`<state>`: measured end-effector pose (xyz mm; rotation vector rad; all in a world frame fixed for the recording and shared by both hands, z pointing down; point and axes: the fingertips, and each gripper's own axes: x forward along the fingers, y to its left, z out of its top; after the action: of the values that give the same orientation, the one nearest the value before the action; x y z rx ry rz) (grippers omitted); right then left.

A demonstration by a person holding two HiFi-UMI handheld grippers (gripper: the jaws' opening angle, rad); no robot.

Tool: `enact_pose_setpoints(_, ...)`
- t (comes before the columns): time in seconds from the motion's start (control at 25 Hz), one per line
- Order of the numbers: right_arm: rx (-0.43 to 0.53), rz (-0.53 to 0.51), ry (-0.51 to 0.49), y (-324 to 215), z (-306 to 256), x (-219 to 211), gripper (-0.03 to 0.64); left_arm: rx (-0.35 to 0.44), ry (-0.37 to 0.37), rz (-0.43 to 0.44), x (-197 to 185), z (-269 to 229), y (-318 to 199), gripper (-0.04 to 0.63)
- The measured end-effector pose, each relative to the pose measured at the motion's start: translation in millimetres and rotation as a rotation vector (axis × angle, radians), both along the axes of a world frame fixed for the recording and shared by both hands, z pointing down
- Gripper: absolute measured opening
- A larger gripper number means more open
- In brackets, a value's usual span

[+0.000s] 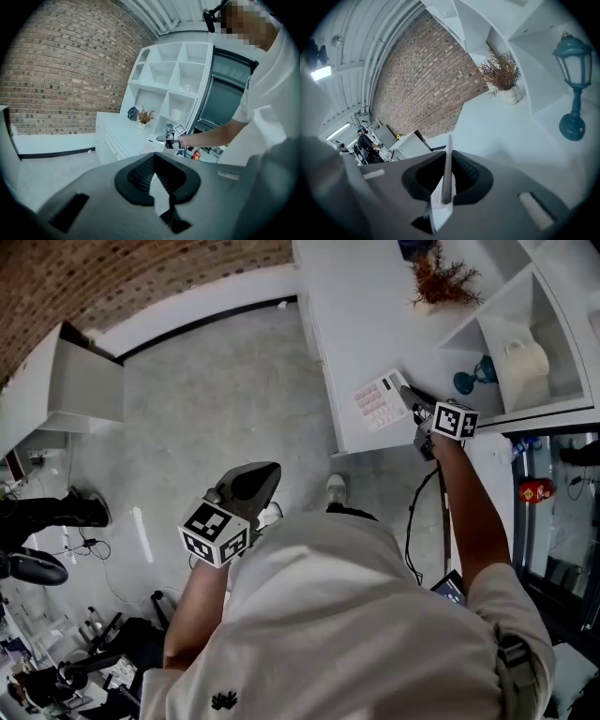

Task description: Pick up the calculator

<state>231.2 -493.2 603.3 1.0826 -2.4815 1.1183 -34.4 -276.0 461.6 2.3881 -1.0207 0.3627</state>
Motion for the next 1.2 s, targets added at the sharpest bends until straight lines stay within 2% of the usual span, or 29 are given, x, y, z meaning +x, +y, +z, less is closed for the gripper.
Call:
enact_pose_setpoints(0.68, 0.097, -0.011, -0.032, 85.1, -90.0, -141.0, 0.054, -0.026, -0.016, 0.043, -117.8, 16.8, 71.1, 0.006)
enact_pose_setpoints(1.2, 0.123, -0.027, -0.035, 158.9, -117.1, -209.0, 0.054, -0.068, -0.031, 0.107, -165.1, 37.3, 118.9, 0.006)
